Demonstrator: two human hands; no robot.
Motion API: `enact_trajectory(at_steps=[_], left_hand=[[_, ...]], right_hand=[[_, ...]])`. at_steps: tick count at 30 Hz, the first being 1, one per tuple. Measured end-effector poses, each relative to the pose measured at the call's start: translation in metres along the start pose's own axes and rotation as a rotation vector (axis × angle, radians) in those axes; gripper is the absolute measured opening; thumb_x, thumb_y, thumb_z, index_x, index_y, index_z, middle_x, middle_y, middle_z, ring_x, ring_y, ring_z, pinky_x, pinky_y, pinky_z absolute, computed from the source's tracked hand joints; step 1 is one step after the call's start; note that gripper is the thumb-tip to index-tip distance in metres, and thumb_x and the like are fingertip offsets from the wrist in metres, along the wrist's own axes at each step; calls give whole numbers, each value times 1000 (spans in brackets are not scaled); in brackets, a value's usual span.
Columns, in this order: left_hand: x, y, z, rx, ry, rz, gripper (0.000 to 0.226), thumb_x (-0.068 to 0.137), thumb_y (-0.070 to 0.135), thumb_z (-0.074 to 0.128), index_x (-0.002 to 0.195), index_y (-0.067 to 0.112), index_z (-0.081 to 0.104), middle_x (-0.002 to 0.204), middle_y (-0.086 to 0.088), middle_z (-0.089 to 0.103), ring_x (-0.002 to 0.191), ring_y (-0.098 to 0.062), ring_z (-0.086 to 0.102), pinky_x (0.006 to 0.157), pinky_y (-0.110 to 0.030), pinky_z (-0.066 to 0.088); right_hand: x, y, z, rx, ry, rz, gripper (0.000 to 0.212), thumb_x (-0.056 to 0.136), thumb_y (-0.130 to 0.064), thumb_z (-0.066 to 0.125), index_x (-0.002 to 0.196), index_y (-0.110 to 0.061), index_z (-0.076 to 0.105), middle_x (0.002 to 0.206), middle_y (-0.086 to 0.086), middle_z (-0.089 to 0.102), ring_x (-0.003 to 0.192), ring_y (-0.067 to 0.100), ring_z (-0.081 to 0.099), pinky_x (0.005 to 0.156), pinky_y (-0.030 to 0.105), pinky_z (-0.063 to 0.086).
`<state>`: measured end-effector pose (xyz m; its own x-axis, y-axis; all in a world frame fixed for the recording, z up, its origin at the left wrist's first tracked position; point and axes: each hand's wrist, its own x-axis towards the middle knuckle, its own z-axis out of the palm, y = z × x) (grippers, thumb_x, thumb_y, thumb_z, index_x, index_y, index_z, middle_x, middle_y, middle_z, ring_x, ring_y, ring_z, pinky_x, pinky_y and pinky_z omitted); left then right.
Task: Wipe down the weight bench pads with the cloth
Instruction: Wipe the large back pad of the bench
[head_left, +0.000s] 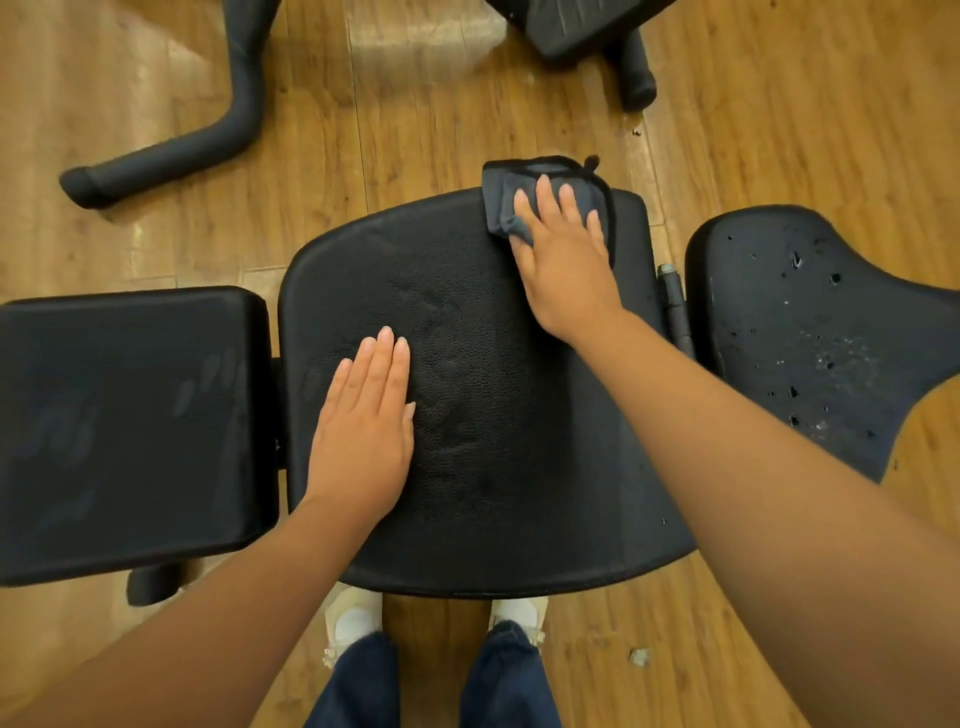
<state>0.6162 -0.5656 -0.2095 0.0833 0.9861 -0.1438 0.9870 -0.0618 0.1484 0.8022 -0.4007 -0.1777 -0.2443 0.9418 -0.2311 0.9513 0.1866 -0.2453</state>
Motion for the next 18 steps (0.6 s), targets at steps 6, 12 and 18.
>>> enact_trajectory(at_steps=[6, 12, 18], left_hand=[[0, 1, -2, 9, -3, 3, 53, 99, 24, 25, 147, 3, 19, 155, -15, 20, 143, -28, 17, 116, -42, 15], [1, 5, -5, 38, -26, -6, 57, 96, 21, 35, 146, 0, 20, 154, -18, 21, 142, -30, 18, 116, -44, 17], [0, 14, -11, 59, -62, -62, 56, 98, 18, 33, 147, -1, 13, 155, -19, 14, 144, -30, 13, 117, -42, 12]], right_hand=[[-85, -5, 25, -4, -13, -9, 50, 100, -30, 28, 148, -17, 19, 157, 5, 11, 144, 25, 3, 117, 45, 3], [-186, -11, 50, -48, -35, 35, 55, 91, -34, 25, 142, -17, 33, 150, 8, 32, 140, 28, 24, 114, 48, 17], [-271, -9, 67, -65, -56, 0, 63, 80, -34, 42, 140, -19, 33, 147, 6, 35, 137, 25, 24, 108, 46, 17]])
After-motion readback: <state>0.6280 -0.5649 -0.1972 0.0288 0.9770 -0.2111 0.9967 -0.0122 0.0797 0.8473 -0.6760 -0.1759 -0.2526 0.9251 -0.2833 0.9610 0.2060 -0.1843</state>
